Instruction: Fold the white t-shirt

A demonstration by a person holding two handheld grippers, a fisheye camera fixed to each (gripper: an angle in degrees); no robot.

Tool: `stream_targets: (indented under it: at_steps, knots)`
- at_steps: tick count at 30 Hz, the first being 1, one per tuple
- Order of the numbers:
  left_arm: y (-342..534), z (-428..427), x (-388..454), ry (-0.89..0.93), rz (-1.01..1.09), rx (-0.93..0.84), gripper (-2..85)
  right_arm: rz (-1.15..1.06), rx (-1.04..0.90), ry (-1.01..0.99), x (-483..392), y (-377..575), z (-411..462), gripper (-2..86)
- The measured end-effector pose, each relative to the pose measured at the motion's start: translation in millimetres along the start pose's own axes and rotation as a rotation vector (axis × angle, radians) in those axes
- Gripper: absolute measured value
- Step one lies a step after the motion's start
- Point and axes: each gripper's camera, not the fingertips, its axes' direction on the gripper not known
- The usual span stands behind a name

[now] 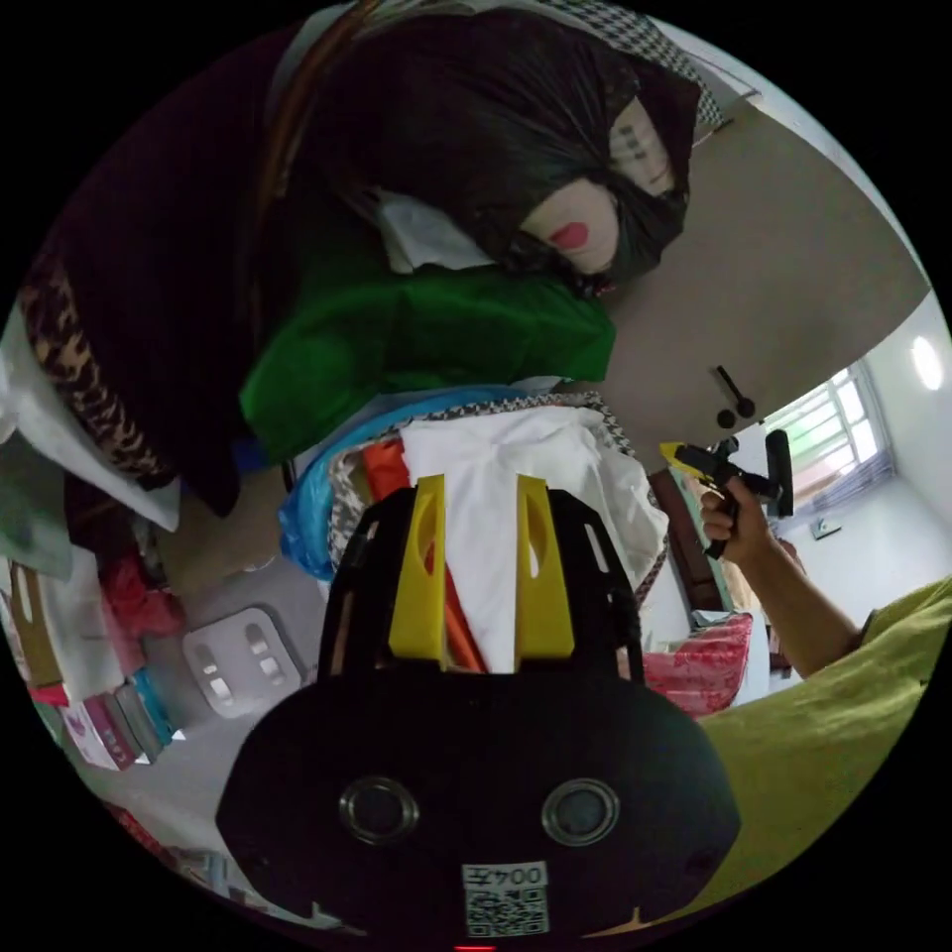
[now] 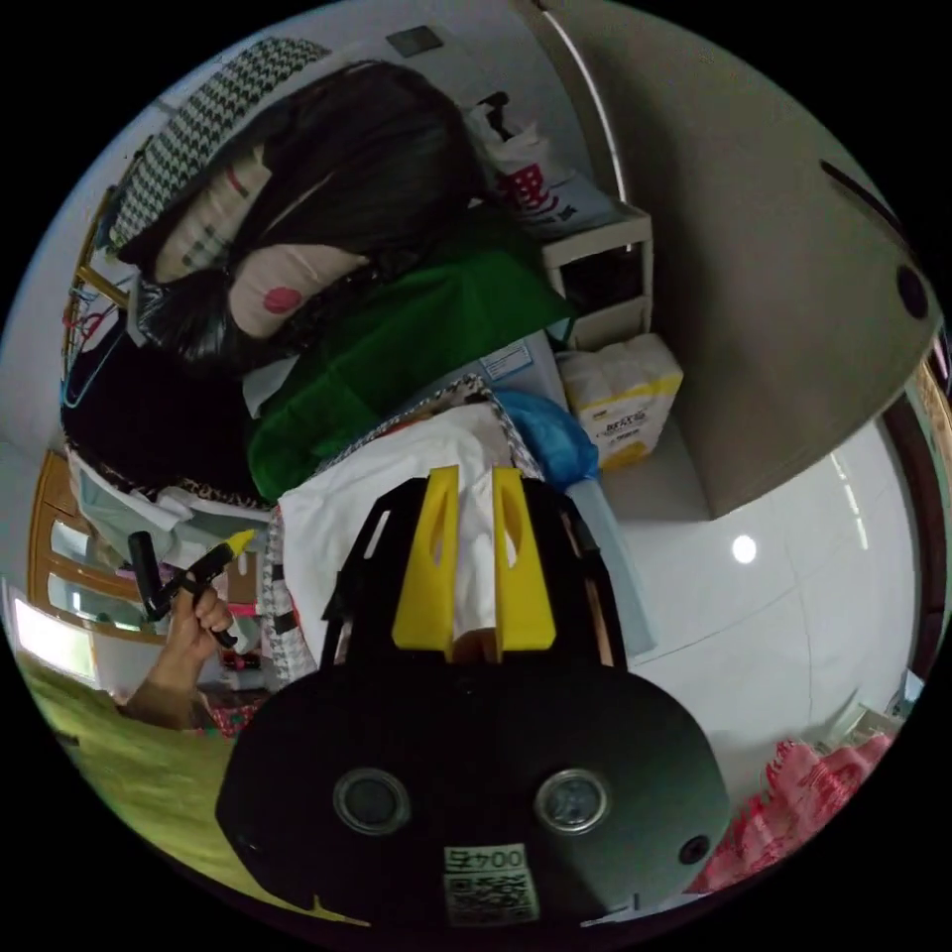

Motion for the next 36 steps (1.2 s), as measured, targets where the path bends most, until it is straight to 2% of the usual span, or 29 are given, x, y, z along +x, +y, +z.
stream_targets:
  at_steps: [4,10,12,17,21,23,27,32,36]
  knots:
    - [26,21,19,0.053,0.049,-0.049,9.1,0.178,0.056,-0.149,24,119,-128,4.2]
    - [57,128,101,0.336,0.184,-0.321,5.5,0.470,0.201,-0.192,56,322,-330,-0.3]
    - [69,175,158,0.434,0.297,-0.434,4.1,0.528,0.267,-0.162,62,383,-395,-0.5]
    - [121,250,306,0.589,0.611,-0.582,3.1,0.690,0.522,-0.037,76,584,-588,-0.7]
    - [229,305,440,0.692,0.872,-0.677,2.9,0.796,0.673,0.024,82,740,-705,-0.7]
    - [290,328,489,0.711,0.944,-0.724,2.9,0.866,0.732,0.083,88,848,-779,-0.7]
    - [443,375,588,0.815,1.014,-0.876,2.7,0.966,0.838,0.111,93,1005,-886,-0.7]
    - [591,421,675,0.890,1.106,-1.057,2.5,1.146,0.956,0.172,102,1200,-1018,-0.7]
    - [688,474,728,0.855,1.240,-1.160,2.8,1.270,1.008,0.205,116,1301,-1082,-0.7]
